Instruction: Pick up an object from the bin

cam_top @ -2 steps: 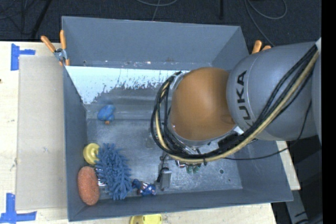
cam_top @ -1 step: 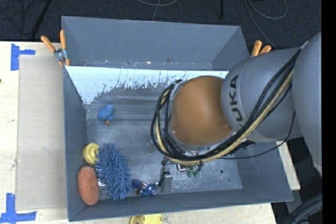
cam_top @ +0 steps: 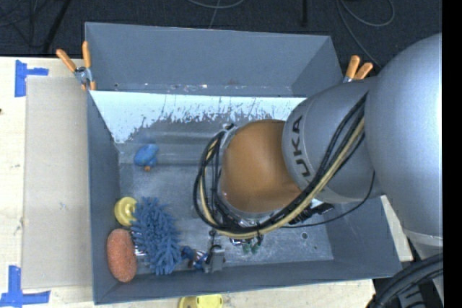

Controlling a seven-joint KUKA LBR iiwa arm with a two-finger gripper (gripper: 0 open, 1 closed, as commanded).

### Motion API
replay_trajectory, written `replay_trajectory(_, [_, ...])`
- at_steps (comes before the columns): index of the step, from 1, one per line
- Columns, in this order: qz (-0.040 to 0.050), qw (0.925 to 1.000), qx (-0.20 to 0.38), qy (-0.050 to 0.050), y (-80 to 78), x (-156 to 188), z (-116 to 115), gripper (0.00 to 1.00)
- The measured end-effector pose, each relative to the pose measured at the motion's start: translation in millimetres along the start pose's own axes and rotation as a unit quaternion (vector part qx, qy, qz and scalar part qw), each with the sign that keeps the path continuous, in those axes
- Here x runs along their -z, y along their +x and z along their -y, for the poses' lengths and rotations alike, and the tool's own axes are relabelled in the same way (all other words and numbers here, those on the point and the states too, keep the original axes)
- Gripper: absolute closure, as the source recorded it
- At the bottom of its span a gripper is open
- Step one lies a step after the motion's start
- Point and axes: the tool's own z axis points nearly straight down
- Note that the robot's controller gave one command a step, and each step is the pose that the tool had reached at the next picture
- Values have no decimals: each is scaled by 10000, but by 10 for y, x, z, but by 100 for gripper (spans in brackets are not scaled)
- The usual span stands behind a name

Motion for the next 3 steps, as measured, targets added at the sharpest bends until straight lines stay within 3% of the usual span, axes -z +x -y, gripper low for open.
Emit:
replay_trajectory(1, [14,9991,-413,2,56,-196,90,0])
replay_trajectory(2, [5,9997,-226,3,135,-228,57,100])
replay_trajectory(3, [6,9997,-231,4,135,-228,56,100])
